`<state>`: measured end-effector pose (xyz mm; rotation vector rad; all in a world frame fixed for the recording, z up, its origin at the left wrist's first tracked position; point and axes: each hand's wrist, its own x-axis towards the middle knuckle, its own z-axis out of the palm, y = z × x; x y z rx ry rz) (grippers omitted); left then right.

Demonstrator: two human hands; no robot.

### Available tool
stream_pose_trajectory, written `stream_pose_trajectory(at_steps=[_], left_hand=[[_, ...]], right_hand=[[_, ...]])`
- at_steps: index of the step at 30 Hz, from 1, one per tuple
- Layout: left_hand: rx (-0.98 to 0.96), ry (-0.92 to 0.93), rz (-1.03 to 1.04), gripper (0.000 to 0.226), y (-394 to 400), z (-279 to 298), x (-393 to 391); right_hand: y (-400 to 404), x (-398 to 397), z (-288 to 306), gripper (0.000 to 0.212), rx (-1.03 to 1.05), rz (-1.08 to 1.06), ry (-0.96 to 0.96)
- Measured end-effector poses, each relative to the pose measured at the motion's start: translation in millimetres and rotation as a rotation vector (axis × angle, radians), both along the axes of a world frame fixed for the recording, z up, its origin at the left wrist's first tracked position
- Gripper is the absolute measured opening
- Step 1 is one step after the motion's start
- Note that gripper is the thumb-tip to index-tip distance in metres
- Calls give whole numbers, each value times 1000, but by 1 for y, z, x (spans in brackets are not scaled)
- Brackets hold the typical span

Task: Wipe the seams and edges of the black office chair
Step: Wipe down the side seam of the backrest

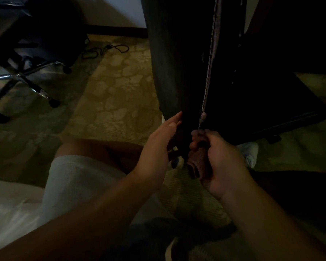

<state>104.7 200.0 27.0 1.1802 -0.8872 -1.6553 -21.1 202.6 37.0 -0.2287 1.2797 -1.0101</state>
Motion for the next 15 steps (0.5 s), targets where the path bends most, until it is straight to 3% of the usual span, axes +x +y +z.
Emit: stream_pose_trajectory(at_steps=[5,9,13,15], left_hand=[[-5,10,19,32,-1,8,-2],[-14,2,-1,42,1,10,-3],[-13,6,-6,60,3,13,-4],[-4,8,-3,54,2,13,-4]], right_hand=[[-2,0,2,28,8,6,-28],[-3,-4,3,27,-15,-51,-45],[1,-2,5,28,-42,69,-26],[0,-4,5,29,-33,6,-46]])
